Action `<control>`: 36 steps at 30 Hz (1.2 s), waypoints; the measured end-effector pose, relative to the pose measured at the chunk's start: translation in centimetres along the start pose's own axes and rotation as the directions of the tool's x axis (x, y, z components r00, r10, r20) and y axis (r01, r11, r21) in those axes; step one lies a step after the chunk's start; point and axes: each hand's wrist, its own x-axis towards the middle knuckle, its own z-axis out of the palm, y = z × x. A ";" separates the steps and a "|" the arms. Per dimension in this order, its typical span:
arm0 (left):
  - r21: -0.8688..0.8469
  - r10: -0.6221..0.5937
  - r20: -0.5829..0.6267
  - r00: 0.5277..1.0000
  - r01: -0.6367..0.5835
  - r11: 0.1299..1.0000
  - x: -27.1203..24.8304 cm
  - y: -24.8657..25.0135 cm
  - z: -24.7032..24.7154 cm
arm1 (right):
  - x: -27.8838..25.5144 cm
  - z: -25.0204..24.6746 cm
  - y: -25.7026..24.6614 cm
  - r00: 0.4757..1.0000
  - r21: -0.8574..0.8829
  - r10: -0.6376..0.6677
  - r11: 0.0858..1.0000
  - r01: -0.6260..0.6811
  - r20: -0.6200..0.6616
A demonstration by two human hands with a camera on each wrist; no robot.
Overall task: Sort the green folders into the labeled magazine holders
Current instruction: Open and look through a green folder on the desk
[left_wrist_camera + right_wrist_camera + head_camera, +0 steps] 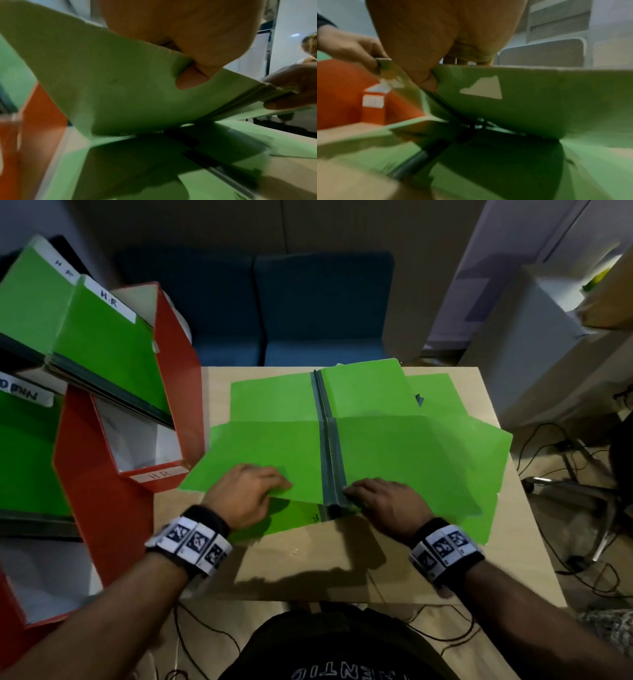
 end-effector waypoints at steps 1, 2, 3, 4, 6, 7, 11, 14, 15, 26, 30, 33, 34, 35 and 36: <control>0.044 0.035 -0.033 0.999 -0.034 0.998 0.4 -0.5 -1.3 | 0.5 -1.3 0.2 0.999 0.004 -0.014 1.000 0.014 -0.051; 0.089 0.080 -0.068 0.994 -0.074 0.993 0.8 -0.8 -2.6 | 1.0 -2.7 0.4 0.996 -0.004 -0.025 1.000 0.025 -0.084; 0.129 0.134 -0.111 0.985 -0.120 0.984 1.3 -1.0 -3.8 | 1.5 -4.2 0.6 0.993 -0.023 -0.035 0.999 0.033 -0.112; 0.154 0.192 -0.160 0.968 -0.168 0.974 1.7 -1.2 -4.9 | 1.9 -5.5 0.8 0.990 -0.042 -0.036 0.999 0.031 -0.133; 0.157 0.276 -0.251 0.928 -0.243 0.957 2.3 -1.2 -7.0 | 2.3 -7.9 1.0 0.990 -0.058 -0.020 0.998 0.012 -0.139; 0.145 0.303 -0.289 0.908 -0.272 0.951 2.4 -1.3 -8.0 | 2.4 -9.0 0.9 0.990 -0.053 -0.019 0.999 0.012 -0.136; 0.078 0.336 -0.388 0.858 -0.333 0.940 2.0 -1.3 -11.4 | 2.0 -12.3 0.2 0.988 0.009 -0.046 0.999 0.047 -0.149; 0.050 0.360 -0.399 0.843 -0.372 0.927 1.9 -1.1 -12.3 | 1.7 -13.8 0.1 0.987 0.020 -0.072 0.997 0.076 -0.145; 0.039 0.361 -0.405 0.840 -0.379 0.925 1.9 -1.1 -12.4 | 1.7 -14.1 0.1 0.987 0.032 -0.076 0.996 0.081 -0.145; 0.124 0.361 -0.535 0.764 -0.351 0.928 4.8 0.2 -11.6 | 2.4 -13.5 0.5 0.837 -0.121 0.029 0.986 -0.113 -0.546; 0.129 0.351 -0.554 0.755 -0.339 0.932 5.8 0.4 -11.4 | 2.5 -12.2 -0.3 0.642 0.402 0.474 0.875 -0.269 -0.603; 0.097 0.336 -0.551 0.764 -0.341 0.935 6.7 0.6 -11.0 | 2.9 -11.2 -0.6 0.652 0.748 0.673 0.619 -0.239 -0.349; 0.085 0.329 -0.552 0.766 -0.341 0.936 7.1 0.8 -10.9 | 3.2 -11.1 -0.8 0.667 0.810 0.680 0.553 -0.195 -0.304; 0.075 0.325 -0.553 0.767 -0.342 0.937 7.5 1.1 -10.7 | 3.6 -11.2 -1.0 0.678 0.854 0.684 0.495 -0.161 -0.269; 0.067 0.322 -0.554 0.768 -0.344 0.937 8.0 1.3 -10.5 | 4.0 -11.4 -1.4 0.689 0.878 0.683 0.457 -0.144 -0.242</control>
